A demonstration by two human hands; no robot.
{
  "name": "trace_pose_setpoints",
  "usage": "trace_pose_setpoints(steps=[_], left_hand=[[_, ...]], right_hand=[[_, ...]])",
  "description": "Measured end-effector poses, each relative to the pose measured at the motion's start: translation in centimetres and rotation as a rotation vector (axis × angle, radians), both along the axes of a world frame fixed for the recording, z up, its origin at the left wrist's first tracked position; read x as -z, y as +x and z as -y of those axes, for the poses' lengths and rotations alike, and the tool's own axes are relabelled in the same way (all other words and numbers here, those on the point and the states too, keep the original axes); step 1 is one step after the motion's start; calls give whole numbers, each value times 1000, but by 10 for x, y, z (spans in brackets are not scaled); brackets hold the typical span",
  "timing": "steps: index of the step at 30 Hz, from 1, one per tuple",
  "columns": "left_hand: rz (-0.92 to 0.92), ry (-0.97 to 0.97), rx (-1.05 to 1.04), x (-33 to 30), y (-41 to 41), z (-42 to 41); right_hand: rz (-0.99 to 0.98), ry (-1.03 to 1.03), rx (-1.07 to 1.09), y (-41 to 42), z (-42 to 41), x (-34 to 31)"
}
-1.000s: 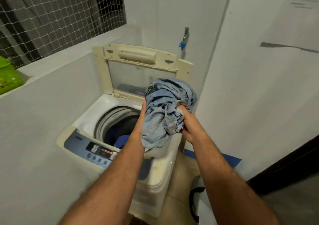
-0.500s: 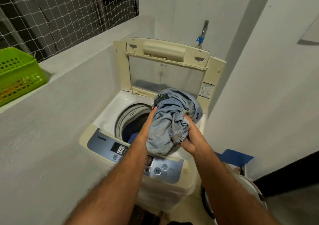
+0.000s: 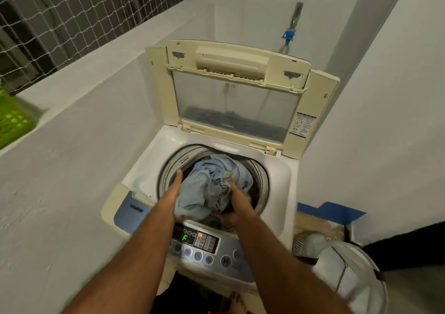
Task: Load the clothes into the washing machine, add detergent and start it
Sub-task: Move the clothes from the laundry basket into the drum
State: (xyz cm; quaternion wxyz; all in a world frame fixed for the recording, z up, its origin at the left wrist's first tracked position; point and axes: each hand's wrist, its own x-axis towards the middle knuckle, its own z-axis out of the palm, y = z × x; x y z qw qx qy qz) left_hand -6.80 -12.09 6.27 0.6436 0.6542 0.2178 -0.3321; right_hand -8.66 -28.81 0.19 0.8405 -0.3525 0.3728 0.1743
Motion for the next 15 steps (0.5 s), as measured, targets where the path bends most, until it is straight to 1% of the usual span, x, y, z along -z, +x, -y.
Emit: trace_pose_setpoints(steps=[2, 3, 5, 6, 8, 11, 15], left_hand=[[-199, 17, -4, 5, 27, 9], [-267, 15, 6, 10, 40, 13], [-318, -4, -3, 19, 58, 20], [-324, 5, 22, 22, 63, 21], [-311, -19, 0, 23, 73, 25], [-221, 9, -3, 31, 95, 31], [-251, 40, 136, 49, 121, 20]], right_hand=[[-54, -24, 55, 4, -6, 6], [-82, -21, 76, 10, -8, 14], [-94, 23, 72, 19, -13, 17], [-105, 38, 68, 24, -16, 18], [-146, 36, 90, 36, -21, 21], [-207, 6, 140, 51, -26, 28], [-229, 10, 273, 72, -32, 29]])
